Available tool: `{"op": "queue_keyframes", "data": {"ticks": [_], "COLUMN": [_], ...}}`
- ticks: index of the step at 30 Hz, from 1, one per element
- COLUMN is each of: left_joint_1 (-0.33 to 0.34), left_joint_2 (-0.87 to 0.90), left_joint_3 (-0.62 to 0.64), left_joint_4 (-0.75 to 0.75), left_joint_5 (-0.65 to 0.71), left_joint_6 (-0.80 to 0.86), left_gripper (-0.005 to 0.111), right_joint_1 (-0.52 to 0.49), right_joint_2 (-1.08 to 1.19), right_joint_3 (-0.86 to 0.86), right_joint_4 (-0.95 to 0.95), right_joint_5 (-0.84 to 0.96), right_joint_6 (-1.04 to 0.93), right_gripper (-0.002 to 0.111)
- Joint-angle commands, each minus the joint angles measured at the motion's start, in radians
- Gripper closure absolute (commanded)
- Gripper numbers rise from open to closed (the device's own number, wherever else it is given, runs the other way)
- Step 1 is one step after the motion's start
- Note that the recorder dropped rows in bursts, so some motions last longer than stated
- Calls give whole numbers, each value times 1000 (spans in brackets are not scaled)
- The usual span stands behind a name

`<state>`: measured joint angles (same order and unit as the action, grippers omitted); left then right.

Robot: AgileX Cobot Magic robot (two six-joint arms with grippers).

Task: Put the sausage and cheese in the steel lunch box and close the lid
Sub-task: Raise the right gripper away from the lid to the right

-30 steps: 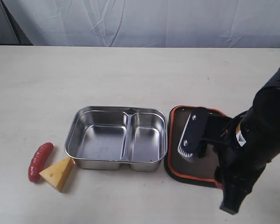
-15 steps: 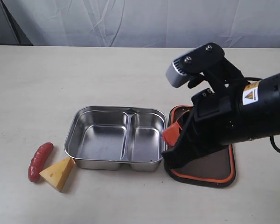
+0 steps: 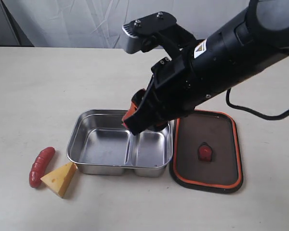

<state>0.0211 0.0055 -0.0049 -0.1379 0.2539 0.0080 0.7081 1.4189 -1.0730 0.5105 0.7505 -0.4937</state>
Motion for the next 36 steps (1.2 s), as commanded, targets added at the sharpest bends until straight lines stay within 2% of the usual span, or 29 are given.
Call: {"op": "queue_keyframes", "data": {"ticks": [1, 5, 10, 13, 14, 17, 19, 20, 22, 31, 33, 34, 36], "left_joint_1": [-3, -3, -3, -3, -3, -3, -3, -3, -3, -3, -3, -3, -3], "left_joint_2": [-5, -5, -5, -5, -5, -5, -5, -5, -5, -5, -5, 2, 75], "left_joint_3": [5, 5, 5, 5, 5, 5, 5, 5, -2, -28, -82, -161, -247], "left_joint_4": [1, 1, 1, 16, -54, -201, -457, -637, -718, -783, -698, -599, -539], "left_joint_5": [-14, -14, -14, -87, -170, -269, -303, -293, -323, -342, -289, -203, -128], "left_joint_6": [0, 0, 0, 0, -18, -33, -61, -79, -79, -76, -76, -76, -76], "left_gripper": [107, 107, 107, 107, 107, 107, 107, 107, 107, 107, 107, 107, 107], "right_joint_1": [2, 2, 2, 2, 2, 2, 2, 2, 2, 2, 2, 2, 2], "right_joint_2": [-53, -93, -102, -102, -104, -113, -127, -137, -148, -157, -157, -157, -157], "right_joint_3": [-12, -8, 49, 71, 79, 81, 81, 81, 81, 81, 81, 83, 84], "right_joint_4": [-30, -30, -42, -42, -42, -42, -42, -42, -47, -122, -120, -122, -122], "right_joint_5": [-177, -225, -209, -207, -207, -207, -207, -207, -206, -209, -209, -209, -209], "right_joint_6": [-5, 18, 52, 60, 68, 68, 75, 76, 78, 157, 175, 199, 215], "right_gripper": [72, 108, 103, 102, 102, 102, 102, 102, 102, 102, 102, 102, 102]}}
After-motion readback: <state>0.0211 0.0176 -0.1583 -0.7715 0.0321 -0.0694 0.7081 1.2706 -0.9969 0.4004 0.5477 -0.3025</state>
